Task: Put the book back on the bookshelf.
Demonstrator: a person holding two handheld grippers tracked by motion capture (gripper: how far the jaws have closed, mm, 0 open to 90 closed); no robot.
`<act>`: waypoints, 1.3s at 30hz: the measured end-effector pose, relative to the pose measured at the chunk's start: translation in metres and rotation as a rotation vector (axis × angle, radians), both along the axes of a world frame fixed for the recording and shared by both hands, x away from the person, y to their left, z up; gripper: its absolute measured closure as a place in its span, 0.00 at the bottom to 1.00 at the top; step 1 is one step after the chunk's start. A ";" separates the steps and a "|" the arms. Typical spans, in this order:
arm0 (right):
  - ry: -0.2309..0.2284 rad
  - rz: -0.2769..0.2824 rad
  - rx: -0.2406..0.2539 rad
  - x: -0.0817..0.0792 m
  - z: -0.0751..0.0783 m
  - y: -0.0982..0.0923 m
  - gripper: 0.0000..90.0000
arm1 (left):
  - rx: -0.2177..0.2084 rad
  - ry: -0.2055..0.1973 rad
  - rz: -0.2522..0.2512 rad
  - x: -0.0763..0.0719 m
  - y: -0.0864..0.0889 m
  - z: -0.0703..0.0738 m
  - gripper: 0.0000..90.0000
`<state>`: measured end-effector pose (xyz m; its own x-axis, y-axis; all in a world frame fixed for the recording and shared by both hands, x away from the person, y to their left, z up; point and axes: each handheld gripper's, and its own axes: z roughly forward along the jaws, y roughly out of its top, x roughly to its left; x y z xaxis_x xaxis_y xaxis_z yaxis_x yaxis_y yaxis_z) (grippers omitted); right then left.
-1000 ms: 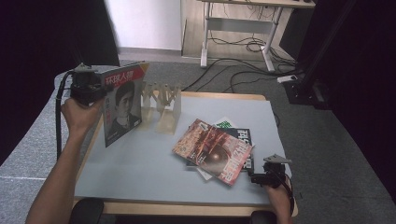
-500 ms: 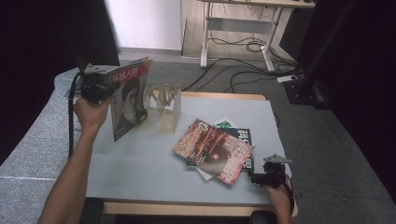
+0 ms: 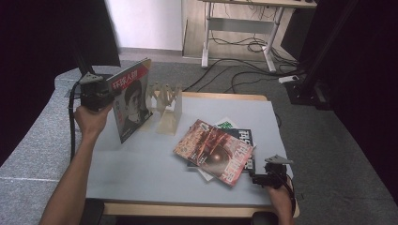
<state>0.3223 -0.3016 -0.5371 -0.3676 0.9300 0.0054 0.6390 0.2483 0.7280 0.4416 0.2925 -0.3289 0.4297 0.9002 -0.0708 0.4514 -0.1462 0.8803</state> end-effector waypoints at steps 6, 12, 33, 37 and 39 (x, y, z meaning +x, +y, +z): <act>-0.001 0.000 -0.001 0.000 0.000 0.000 0.05 | 0.065 0.065 -0.029 -0.002 -0.002 0.007 0.95; -0.001 0.000 0.000 0.000 0.000 0.000 0.05 | 0.096 0.068 -0.002 -0.005 -0.001 0.014 0.93; -0.001 0.000 0.000 0.000 0.000 0.000 0.05 | 0.102 0.071 0.122 0.000 -0.009 0.039 0.97; -0.001 0.000 0.000 0.000 0.000 0.000 0.05 | 0.083 0.042 0.140 0.003 -0.008 0.038 0.97; -0.001 0.000 0.000 0.000 0.000 0.000 0.05 | 0.064 0.038 0.143 0.005 -0.008 0.037 0.97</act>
